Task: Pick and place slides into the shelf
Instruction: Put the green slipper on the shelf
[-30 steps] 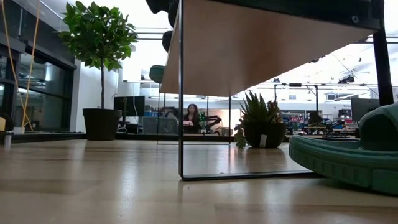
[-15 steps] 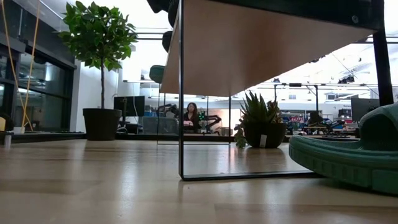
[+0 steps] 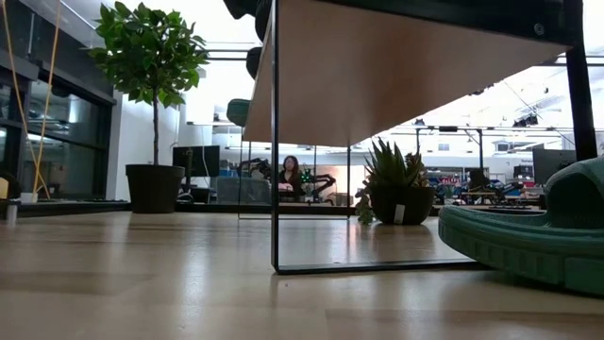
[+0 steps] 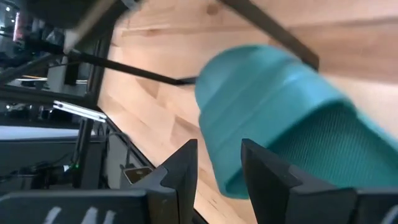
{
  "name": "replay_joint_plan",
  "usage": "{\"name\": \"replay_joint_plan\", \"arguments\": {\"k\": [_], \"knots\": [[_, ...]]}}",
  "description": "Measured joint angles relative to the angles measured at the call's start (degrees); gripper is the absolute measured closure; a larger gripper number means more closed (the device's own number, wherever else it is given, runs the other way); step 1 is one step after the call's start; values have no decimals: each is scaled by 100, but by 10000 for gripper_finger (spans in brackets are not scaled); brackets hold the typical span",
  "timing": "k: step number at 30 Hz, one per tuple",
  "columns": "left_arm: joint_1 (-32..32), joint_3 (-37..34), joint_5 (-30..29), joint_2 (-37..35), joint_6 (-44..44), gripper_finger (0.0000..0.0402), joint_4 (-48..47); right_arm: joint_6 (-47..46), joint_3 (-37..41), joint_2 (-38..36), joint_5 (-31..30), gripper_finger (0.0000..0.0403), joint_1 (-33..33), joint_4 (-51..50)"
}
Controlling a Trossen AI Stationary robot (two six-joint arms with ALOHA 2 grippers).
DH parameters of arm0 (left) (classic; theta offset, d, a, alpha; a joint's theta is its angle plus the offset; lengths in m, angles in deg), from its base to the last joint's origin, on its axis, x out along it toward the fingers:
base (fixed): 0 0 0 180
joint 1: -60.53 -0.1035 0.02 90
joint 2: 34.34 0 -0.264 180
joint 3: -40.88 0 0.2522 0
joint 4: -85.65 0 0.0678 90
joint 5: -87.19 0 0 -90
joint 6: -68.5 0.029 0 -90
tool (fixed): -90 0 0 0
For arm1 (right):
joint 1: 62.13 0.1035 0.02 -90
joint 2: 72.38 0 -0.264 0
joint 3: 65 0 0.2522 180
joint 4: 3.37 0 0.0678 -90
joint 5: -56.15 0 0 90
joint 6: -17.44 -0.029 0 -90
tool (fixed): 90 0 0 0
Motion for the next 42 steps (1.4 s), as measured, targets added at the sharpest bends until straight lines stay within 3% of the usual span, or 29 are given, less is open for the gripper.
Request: {"name": "replay_joint_plan", "arguments": {"k": [9,25,42], "knots": [[2,392,0,-2,5,243,-2,-12,0,343,222,290,14,720],[2,682,0,-4,48,243,-118,-48,0,348,656,290,-90,548],[2,682,0,-4,232,243,-131,219,0,350,553,290,-563,517]]}}
